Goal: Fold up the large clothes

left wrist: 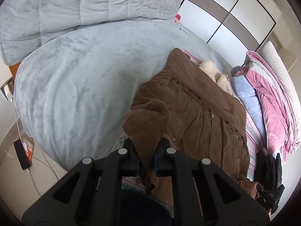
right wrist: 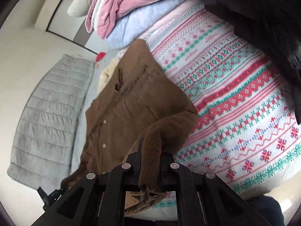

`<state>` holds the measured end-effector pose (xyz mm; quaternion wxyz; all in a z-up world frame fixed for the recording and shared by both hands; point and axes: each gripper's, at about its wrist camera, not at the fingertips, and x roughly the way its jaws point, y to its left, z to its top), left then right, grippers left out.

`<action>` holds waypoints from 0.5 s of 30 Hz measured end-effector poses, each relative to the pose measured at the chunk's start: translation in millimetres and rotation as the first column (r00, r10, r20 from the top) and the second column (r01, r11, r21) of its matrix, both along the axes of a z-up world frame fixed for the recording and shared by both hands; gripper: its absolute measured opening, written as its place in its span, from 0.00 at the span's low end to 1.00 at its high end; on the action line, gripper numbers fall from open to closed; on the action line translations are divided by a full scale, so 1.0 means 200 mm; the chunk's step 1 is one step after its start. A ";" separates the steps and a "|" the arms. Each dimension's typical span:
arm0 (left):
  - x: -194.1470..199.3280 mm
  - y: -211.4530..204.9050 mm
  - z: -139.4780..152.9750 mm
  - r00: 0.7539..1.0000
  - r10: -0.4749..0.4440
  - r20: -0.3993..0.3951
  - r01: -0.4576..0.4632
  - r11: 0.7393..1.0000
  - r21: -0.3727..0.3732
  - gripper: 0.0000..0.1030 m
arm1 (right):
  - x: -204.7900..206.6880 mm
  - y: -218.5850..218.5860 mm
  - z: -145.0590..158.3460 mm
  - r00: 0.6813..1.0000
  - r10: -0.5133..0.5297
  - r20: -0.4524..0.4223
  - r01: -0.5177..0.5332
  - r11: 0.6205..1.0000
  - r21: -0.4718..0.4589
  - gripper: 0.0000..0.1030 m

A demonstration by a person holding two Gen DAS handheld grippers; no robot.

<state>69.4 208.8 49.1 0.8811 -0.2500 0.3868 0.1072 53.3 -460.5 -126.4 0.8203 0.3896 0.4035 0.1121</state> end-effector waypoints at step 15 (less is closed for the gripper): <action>0.58 -0.02 0.18 0.988 -0.150 -0.036 0.149 0.988 -0.030 0.12 | 0.58 0.20 0.39 0.979 0.191 0.073 -0.174 0.966 -0.192 0.09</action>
